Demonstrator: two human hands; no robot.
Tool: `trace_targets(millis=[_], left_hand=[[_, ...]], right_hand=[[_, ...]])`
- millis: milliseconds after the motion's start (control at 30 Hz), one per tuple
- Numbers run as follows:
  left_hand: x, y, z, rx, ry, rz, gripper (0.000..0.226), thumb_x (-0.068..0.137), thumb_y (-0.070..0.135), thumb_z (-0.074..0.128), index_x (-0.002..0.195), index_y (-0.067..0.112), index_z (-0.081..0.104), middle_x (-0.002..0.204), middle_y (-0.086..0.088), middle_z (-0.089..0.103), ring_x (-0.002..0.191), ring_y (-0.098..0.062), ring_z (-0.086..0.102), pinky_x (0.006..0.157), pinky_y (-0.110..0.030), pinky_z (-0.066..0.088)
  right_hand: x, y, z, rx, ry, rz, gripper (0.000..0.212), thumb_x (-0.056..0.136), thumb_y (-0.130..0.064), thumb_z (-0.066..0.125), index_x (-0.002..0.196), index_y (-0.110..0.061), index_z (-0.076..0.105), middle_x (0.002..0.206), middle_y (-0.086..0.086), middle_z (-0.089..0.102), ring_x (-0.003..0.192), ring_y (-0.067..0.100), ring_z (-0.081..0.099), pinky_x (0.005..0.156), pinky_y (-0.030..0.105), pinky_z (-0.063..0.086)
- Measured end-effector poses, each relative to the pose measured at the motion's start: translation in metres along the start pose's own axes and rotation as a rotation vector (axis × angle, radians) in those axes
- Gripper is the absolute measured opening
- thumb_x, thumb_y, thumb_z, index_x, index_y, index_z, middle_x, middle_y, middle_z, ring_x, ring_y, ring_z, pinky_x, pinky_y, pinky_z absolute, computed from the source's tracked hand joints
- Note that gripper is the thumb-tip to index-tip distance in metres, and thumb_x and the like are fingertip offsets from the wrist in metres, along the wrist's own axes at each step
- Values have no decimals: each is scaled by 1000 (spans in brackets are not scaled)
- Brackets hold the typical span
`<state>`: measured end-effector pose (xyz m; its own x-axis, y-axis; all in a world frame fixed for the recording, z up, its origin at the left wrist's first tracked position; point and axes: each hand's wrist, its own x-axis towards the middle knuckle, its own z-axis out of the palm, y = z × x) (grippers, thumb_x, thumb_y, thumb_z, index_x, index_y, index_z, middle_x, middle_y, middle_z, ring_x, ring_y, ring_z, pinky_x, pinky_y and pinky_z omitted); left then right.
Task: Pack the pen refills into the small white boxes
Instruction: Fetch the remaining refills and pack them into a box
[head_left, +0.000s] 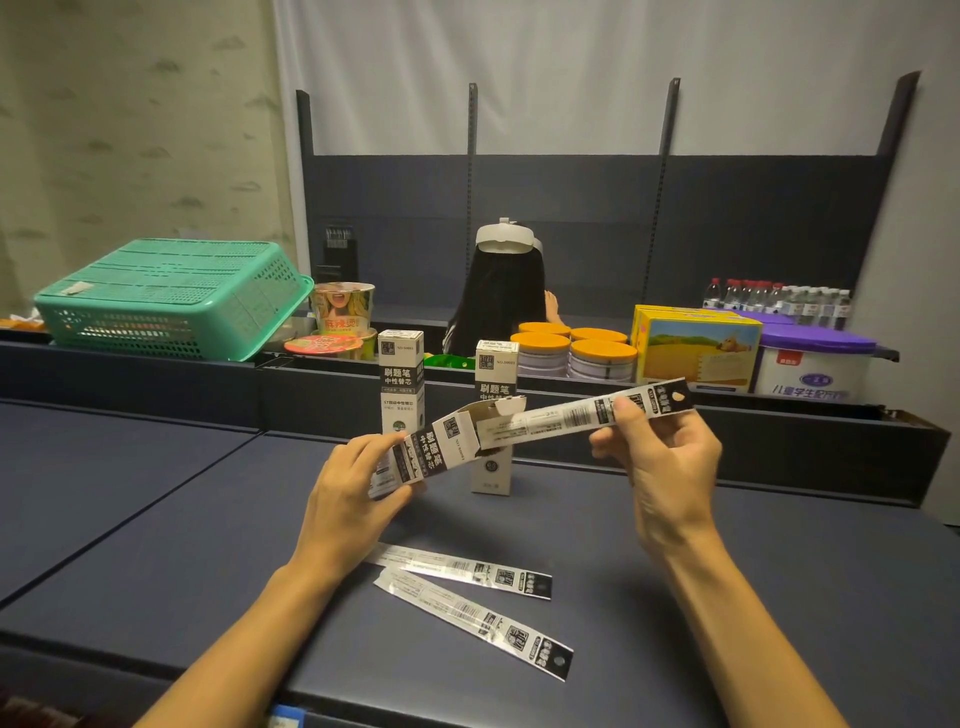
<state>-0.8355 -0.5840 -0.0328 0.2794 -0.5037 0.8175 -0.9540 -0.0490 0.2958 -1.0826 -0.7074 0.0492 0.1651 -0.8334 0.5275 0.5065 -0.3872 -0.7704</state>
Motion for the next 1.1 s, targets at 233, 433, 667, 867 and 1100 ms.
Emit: trace_targets(millis=[233, 433, 667, 867, 1100], left_hand=[[-1, -1, 0, 9, 0, 16, 66, 67, 14, 85, 126, 16, 55, 118, -8, 61, 104, -24, 55, 85, -39, 51], [-1, -2, 1, 12, -8, 32, 68, 67, 12, 85, 126, 19, 53, 118, -6, 60, 104, -23, 54, 85, -41, 52], [-1, 0, 0, 15, -3, 35, 66, 66, 13, 85, 125, 15, 55, 117, -10, 61, 102, -27, 56, 84, -40, 51], [-1, -1, 1, 20, -5, 35, 65, 67, 13, 85, 125, 15, 55, 118, -9, 60, 103, -26, 55, 85, -40, 50], [-1, 0, 2, 46, -28, 66, 68, 66, 13, 86, 125, 17, 54, 118, -8, 60, 104, -25, 55, 84, -40, 52]], right_hand=[[-9, 9, 10, -132, -107, -55, 6, 88, -3, 64, 86, -8, 62, 74, 7, 70, 58, 17, 68, 54, 26, 56], [-20, 21, 21, -225, -334, -20, 9, 83, -6, 72, 88, -8, 64, 77, 6, 71, 62, 18, 70, 55, 20, 52], [-22, 26, 22, -267, -353, -113, 7, 86, -23, 70, 87, -25, 64, 82, -3, 72, 72, 19, 70, 59, 26, 55], [-18, 29, 17, -280, -264, -202, 22, 83, -6, 73, 83, -26, 65, 80, -4, 71, 71, 16, 68, 65, 31, 58], [-26, 39, 24, -434, -466, -193, 15, 85, -14, 73, 88, -28, 69, 82, -13, 71, 78, 7, 69, 70, 21, 56]])
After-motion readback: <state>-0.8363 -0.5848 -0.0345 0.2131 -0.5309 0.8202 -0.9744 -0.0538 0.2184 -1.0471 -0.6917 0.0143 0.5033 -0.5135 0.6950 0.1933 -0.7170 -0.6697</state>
